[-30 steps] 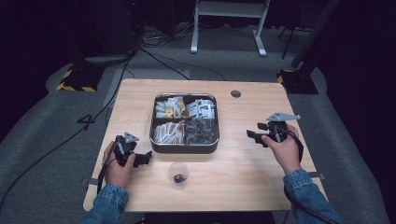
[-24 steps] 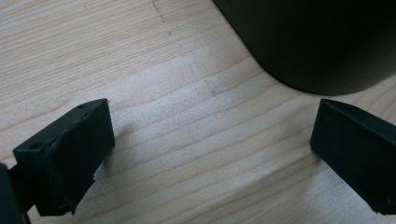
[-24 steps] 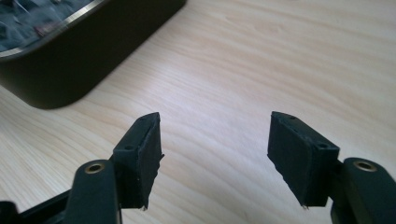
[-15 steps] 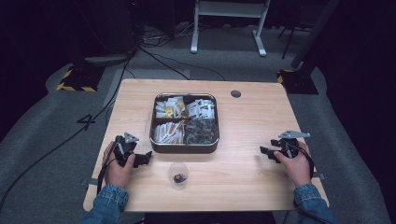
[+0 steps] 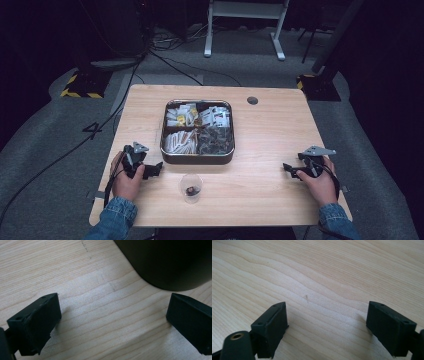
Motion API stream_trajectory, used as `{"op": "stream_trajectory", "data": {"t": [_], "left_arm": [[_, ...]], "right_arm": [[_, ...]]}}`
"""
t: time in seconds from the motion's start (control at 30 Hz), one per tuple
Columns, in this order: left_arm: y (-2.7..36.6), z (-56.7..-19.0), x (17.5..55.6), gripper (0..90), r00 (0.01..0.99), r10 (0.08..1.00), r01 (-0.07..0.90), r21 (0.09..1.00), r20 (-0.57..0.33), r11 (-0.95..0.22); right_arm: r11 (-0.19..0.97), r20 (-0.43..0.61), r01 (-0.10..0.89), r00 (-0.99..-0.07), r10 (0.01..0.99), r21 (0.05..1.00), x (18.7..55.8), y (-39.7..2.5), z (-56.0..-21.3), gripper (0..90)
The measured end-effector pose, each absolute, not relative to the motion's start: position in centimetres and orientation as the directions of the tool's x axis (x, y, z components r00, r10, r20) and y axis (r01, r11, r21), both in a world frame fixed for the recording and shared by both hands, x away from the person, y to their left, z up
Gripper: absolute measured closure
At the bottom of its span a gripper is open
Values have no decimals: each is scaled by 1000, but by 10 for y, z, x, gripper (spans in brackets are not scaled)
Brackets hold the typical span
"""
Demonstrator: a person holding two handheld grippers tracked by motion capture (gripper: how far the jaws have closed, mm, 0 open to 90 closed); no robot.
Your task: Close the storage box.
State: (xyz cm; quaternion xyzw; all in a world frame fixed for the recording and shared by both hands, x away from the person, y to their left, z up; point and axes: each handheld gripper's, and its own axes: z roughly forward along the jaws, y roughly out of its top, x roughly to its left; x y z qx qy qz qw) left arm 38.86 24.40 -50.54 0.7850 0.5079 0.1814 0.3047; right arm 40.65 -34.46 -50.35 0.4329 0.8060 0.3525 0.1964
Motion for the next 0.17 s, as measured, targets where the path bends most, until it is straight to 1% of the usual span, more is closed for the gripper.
{"op": "stream_trajectory", "data": {"t": [0.17], "left_arm": [[244,-505,389,1,418,908,687,663,-24,-298]], "right_arm": [[376,-8,560,-549,836,738,407,-345,-504,167]]}}
